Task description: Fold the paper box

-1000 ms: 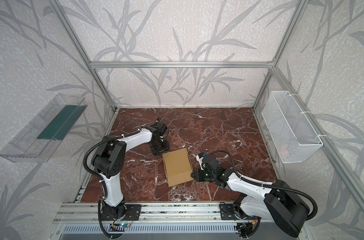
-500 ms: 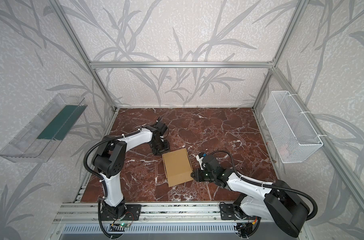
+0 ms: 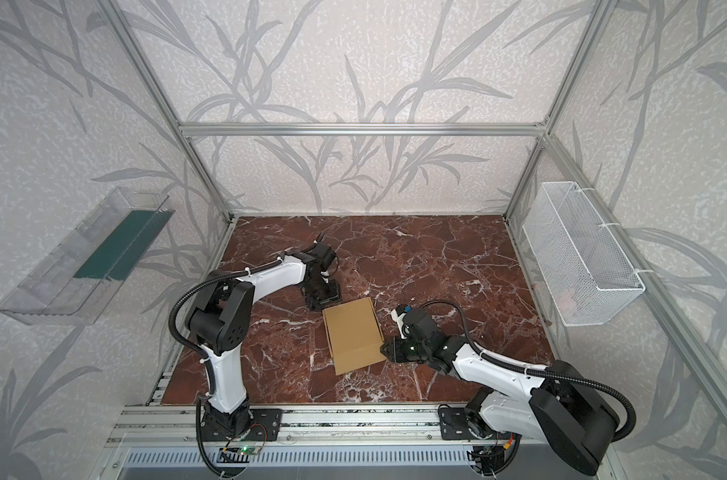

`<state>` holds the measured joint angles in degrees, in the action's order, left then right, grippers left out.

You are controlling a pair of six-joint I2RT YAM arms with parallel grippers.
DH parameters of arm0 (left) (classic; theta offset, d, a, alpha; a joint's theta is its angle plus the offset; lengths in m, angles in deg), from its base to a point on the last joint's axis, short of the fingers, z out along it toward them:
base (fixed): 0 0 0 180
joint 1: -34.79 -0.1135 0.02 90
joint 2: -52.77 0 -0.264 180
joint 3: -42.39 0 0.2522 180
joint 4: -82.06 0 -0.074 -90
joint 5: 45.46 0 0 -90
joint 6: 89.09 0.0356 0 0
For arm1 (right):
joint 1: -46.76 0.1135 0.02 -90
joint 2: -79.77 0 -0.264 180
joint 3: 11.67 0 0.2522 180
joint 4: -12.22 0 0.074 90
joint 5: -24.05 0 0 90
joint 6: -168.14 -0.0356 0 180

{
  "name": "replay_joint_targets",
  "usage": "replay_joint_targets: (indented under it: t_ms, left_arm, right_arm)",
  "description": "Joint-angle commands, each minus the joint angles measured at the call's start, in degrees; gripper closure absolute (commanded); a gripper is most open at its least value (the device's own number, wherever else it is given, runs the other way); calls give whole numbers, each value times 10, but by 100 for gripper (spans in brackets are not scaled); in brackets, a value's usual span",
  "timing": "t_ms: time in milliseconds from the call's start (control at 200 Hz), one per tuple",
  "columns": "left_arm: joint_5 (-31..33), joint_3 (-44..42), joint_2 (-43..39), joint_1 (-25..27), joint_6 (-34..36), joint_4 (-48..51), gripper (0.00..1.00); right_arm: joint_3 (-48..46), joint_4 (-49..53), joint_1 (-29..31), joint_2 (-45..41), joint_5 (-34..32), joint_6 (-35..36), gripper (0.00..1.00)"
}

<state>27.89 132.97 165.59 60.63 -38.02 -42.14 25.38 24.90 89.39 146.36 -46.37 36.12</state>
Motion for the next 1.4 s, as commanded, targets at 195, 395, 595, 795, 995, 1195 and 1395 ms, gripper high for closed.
replay_joint_targets:
  t_ms: [195, 395, 595, 795, 995, 1195, 1395]
  left_arm:
    - [-18, -11, 43, 12, 10, 18, 36]
    - [-18, -12, 46, 15, 9, 17, 36]
    - [-19, -11, 48, 17, 9, 18, 36]
    - [-14, -14, 41, 17, 11, 26, 36]
    - [-5, -13, 32, 17, 10, 35, 36]
    - [-7, -15, 36, 18, 7, 35, 36]
    - [-5, -18, 36, 17, 5, 32, 36]
  right_arm:
    - [17, 0, 2, -7, 14, -10, 77]
    - [15, -4, 2, -4, 20, -17, 79]
    - [14, -10, 4, 4, 26, -21, 78]
    - [11, 8, 4, -7, 15, -17, 72]
    - [2, 19, 20, -33, -1, -23, 70]
    - [-4, 12, 37, -24, -10, -27, 67]
    - [-2, 18, 40, -18, -20, -20, 65]
